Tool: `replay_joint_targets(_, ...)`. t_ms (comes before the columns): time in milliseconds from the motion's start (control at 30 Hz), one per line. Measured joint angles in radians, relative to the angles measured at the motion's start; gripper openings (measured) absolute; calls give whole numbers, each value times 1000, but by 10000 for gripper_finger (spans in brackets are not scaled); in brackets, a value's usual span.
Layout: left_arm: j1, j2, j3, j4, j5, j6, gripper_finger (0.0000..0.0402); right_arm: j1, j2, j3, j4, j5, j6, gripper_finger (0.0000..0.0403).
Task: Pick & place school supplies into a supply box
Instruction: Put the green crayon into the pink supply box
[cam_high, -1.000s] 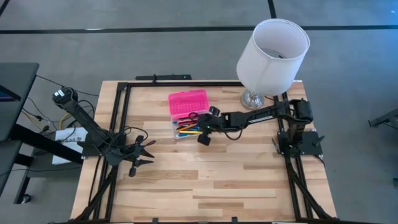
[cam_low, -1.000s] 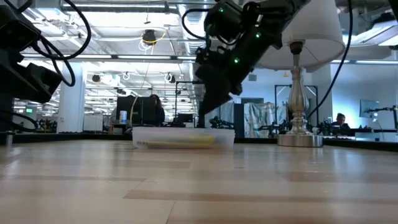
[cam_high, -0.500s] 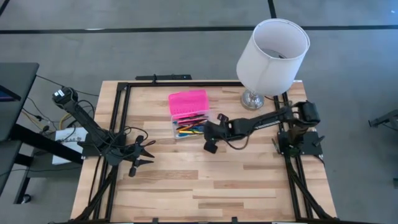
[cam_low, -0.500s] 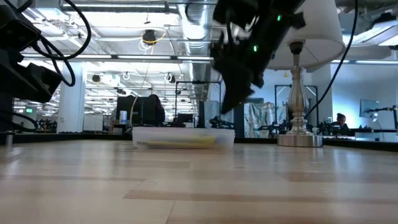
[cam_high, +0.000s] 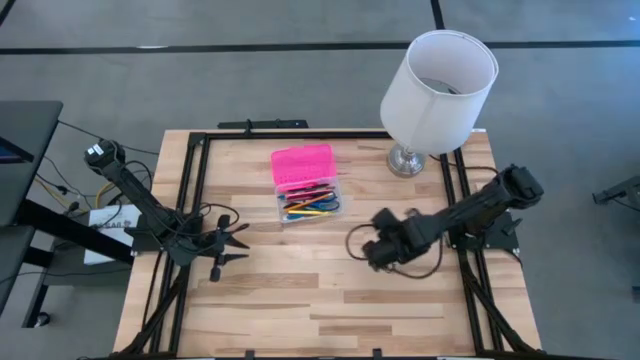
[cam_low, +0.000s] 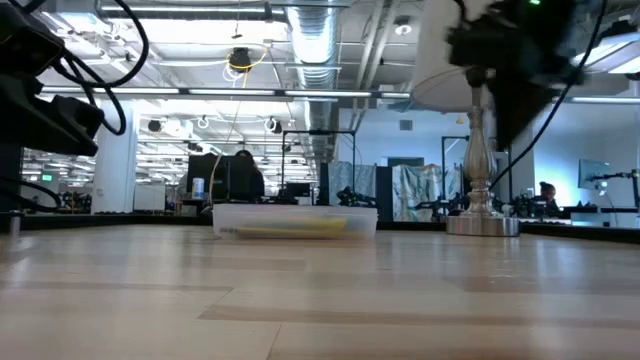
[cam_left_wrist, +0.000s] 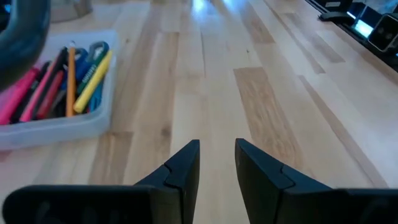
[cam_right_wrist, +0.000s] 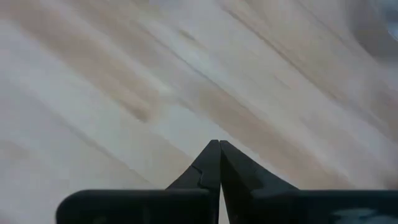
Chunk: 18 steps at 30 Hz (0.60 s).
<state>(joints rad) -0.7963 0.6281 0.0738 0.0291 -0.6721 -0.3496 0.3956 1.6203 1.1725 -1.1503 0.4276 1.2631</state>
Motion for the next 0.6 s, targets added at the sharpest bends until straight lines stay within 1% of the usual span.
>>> replay_joint_targets(100,0,0,0,30,-22,32,96,31,28,-1,-174,-61,224,1)
replay_joint_targets(200,0,0,0,55,-25,66,96,43,63,-2,-252,-111,321,1)
replay_joint_targets(267,0,0,0,62,-25,79,96,43,89,-13,-280,-144,330,1)
replay_joint_targets(400,0,0,0,61,-25,79,96,34,146,-51,-286,-219,284,11)
replay_joint_targets(533,0,0,0,60,-22,76,96,11,186,-89,-298,-267,280,31)
replay_joint_targets(600,0,0,0,60,-20,73,96,-3,200,-116,-284,-273,275,43)
